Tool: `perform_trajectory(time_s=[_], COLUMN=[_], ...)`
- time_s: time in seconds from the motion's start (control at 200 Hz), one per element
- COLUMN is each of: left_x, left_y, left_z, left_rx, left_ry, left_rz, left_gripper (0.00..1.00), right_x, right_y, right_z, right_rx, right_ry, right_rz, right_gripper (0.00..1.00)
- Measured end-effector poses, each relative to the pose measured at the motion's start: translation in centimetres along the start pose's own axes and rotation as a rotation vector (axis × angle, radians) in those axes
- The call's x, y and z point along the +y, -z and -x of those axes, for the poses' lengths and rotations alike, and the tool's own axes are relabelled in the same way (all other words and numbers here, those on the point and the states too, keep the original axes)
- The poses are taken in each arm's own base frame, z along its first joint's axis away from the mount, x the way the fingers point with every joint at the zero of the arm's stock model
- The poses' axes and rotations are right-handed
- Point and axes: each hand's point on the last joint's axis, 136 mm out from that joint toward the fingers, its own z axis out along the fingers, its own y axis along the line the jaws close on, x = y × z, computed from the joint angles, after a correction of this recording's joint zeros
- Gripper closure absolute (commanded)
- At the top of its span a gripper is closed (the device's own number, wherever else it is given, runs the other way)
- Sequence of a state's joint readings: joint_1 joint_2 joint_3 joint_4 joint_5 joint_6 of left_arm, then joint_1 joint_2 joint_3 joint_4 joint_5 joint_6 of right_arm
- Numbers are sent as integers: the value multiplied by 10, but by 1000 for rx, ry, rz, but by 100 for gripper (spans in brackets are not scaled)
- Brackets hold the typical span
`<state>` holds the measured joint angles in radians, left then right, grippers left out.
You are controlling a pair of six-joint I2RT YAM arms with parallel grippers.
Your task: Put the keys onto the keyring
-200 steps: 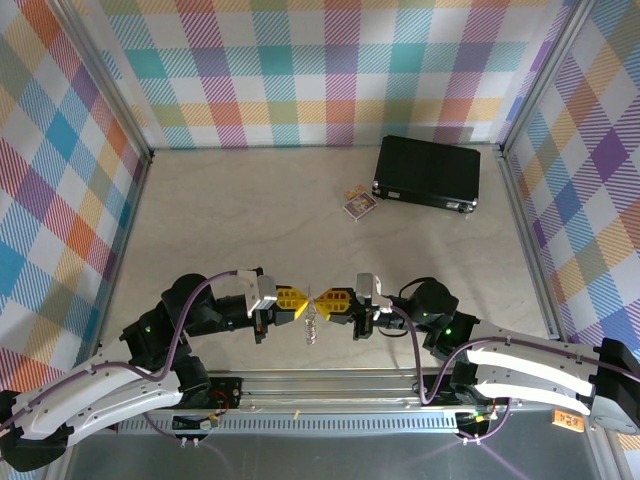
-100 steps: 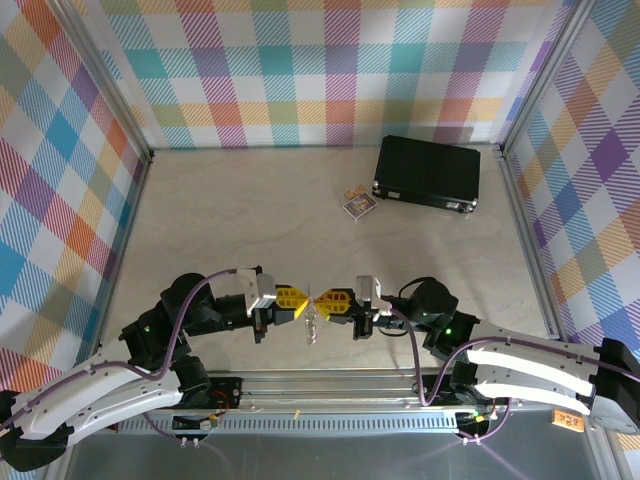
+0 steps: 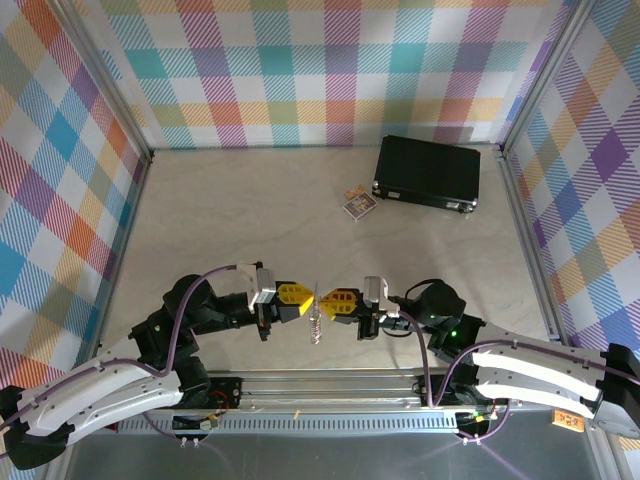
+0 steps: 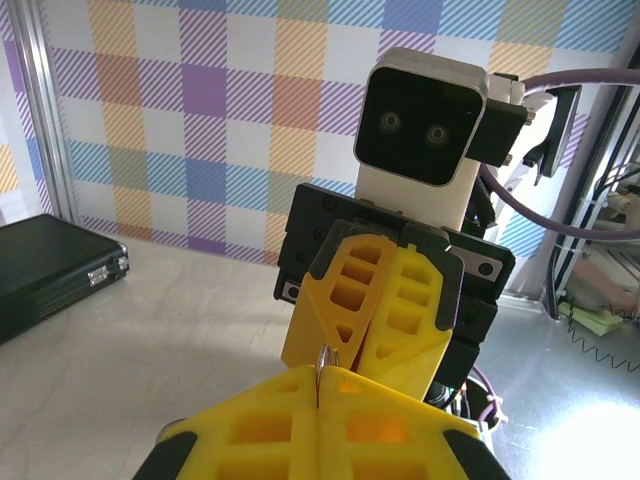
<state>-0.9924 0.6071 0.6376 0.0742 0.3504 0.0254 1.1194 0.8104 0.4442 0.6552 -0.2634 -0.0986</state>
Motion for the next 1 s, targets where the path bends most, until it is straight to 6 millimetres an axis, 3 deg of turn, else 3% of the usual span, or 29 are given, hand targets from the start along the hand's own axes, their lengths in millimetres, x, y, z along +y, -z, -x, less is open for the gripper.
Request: perform_trajectory(time_s=[0.445,0.685,1.0], left_x=[12,7,-15], left_y=[-2,2,6], left_z=[-8,-10,6], left_rx=[-14,-48,-143], left_ry=[8,-9,-27], left_rz=[57,33,-86], left_gripper=[100,100,100], right_x=[2,-4,-3], right_y=[8,21,23], right_z=[1,1,32], right_rx=[11,52,61], right_ry=[-13,-52,-82], right_rz=[-5,-68,-54], right_gripper=[65,68,70])
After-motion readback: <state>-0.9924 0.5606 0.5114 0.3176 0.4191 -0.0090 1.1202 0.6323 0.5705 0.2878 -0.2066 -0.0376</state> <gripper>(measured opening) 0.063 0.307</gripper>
